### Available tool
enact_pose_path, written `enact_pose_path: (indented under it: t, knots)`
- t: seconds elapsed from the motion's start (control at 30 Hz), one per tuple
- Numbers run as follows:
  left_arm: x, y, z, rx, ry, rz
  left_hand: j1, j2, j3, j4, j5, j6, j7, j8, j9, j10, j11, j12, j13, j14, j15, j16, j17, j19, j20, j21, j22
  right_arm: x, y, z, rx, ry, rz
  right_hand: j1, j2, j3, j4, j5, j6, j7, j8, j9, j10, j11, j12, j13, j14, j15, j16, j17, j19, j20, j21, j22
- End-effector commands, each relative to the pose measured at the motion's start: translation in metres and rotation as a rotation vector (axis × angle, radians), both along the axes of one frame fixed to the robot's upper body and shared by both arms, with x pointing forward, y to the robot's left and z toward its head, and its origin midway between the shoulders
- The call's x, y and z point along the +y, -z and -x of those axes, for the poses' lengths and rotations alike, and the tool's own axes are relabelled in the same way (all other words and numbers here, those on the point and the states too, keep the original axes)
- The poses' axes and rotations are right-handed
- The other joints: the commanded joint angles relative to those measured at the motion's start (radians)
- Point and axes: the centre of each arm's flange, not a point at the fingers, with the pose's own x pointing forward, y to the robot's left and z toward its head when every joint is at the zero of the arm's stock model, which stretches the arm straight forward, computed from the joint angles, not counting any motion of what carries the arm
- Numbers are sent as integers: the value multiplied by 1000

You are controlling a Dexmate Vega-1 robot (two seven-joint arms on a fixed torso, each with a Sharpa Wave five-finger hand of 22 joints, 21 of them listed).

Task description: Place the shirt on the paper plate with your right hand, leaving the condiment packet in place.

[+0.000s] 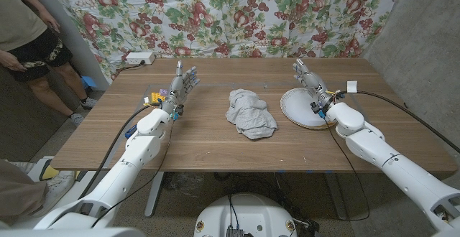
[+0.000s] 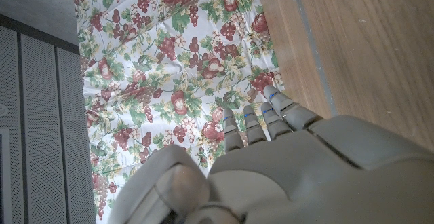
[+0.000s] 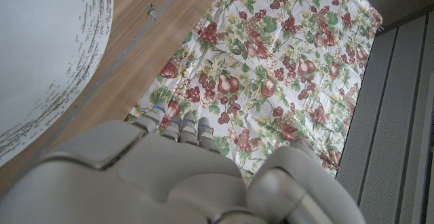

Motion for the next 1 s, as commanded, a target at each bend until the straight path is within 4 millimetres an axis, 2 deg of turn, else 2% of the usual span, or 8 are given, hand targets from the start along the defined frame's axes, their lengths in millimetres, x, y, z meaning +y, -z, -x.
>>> enact_pose_path:
  t: [0.03,0.27,0.3,0.33,0.47,0.5,0.8,1.0]
  knots:
    - [-1,1,-1,3,3,-1,8,5,-6,1,5,0,-1,-1,2,5,-2,2,4,3,-66,2,3,4,-51,7,1,-1,-11,14,-38,75,113,22,1,-2,-10,12,5,-5,8,4,6,-2,10,4,1,-4,6,3,0,1,4,2]
    - [-2,2,-3,5,4,-2,8,5,-5,1,5,1,-2,-1,2,6,0,3,4,2,-66,2,3,3,-51,7,1,-1,-13,17,-43,68,131,37,1,0,-19,20,8,-12,10,4,7,-6,11,4,3,-8,7,3,2,-1,5,2]
    - [-2,2,-3,7,4,-2,9,5,-5,1,5,1,-2,-1,2,6,-1,3,4,2,-67,2,3,3,-51,7,1,-1,-14,18,-42,66,142,42,0,1,-23,24,8,-17,10,4,6,-16,11,5,2,-10,6,3,1,0,5,2]
    - [-2,1,-4,7,5,-3,9,5,-5,1,5,1,-1,-1,2,7,0,3,4,2,-66,2,3,3,-51,7,1,0,-15,19,-45,67,158,55,-1,2,-32,34,10,-27,10,4,8,-49,13,5,3,-10,6,3,1,0,6,2]
    - [-1,-1,-5,4,2,-1,9,5,-5,2,5,3,2,0,2,9,0,4,4,-1,-65,2,3,2,-51,7,1,1,-22,22,-54,74,204,62,0,3,-36,39,8,-36,9,4,9,-51,13,5,-4,-16,4,3,-7,13,3,2]
    - [-2,-1,-5,4,2,0,9,5,-5,2,5,4,2,0,2,10,-1,4,4,-1,-65,1,3,2,-51,7,1,2,-23,23,-57,78,220,68,1,4,-39,44,6,-38,8,5,8,-70,13,5,-6,-17,4,3,-9,14,3,3]
    - [-6,3,-7,15,14,7,9,5,-5,2,5,7,2,1,2,19,-4,7,4,-1,-66,2,3,1,-52,7,1,7,-33,27,-72,90,300,89,4,8,-51,56,6,-47,8,5,0,-77,11,5,-13,-3,3,3,-14,24,3,2]
    - [-7,2,-7,11,11,2,9,6,-5,2,4,8,2,1,2,21,-6,8,4,-1,-66,2,3,1,-51,7,1,9,-41,31,-87,104,362,97,5,10,-56,62,7,-51,9,5,-1,-77,11,5,-18,-9,2,3,-17,24,2,2]
